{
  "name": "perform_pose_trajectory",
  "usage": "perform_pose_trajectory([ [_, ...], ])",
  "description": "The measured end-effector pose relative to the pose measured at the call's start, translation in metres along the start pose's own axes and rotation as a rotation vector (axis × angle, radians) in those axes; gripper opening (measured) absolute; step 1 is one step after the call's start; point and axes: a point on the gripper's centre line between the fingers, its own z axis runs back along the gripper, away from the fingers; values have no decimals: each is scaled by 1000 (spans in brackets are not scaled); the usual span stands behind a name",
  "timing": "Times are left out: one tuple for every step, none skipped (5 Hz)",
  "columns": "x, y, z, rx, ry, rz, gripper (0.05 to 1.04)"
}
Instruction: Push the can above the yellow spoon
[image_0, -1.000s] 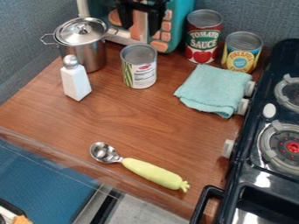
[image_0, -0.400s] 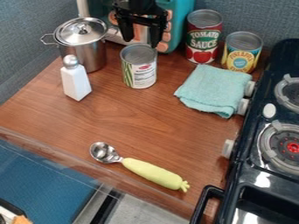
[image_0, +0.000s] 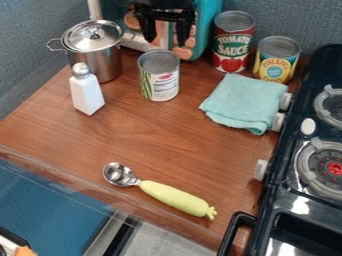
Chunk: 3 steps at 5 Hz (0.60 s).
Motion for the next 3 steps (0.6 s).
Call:
perform_pose_trajectory([
  [5,-3,5,-19,-16,15,999],
  [9,-1,5,-7,-33,12,999],
  [9,3,-4,12,-28,13,999],
])
